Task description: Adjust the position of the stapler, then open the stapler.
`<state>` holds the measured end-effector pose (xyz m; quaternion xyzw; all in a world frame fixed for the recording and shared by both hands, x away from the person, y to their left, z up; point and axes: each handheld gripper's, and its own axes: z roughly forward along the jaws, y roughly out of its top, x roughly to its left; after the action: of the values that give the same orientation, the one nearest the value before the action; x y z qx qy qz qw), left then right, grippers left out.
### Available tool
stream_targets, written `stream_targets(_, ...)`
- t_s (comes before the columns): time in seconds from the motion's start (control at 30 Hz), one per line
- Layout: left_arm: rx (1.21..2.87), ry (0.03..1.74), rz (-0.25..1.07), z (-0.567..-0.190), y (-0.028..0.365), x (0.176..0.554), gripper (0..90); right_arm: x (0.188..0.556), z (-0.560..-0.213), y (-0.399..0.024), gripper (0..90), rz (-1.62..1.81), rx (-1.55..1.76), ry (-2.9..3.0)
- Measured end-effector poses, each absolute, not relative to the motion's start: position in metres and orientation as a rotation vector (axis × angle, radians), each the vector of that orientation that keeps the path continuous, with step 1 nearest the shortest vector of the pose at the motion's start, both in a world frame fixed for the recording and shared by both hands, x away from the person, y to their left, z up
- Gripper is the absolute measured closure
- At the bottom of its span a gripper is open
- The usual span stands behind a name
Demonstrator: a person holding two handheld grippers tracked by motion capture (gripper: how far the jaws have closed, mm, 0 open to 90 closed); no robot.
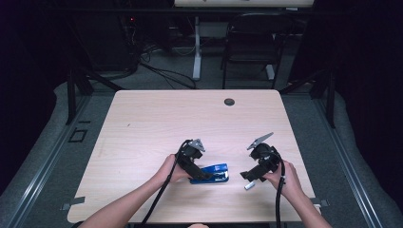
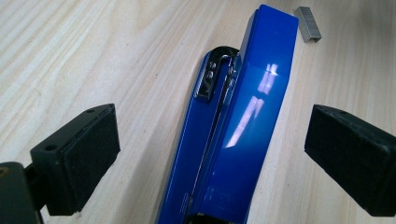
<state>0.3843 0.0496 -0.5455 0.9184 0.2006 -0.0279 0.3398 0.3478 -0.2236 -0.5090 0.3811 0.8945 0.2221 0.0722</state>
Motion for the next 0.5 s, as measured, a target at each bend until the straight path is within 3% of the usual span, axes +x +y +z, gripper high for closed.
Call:
stream_targets(0.4, 2.393, 0.478, -0.089, -0.543, 0.032, 0.385, 5.7, 0.355, -0.514, -0.225, 0.0, 0.619, 1.144, 2.697)
stream_targets(0.5, 2.399, 0.459, -0.091, -0.542, 0.025, 0.384, 10.2, 0.355, -0.515, -0.227, 0.0, 0.614, 1.146, 2.7)
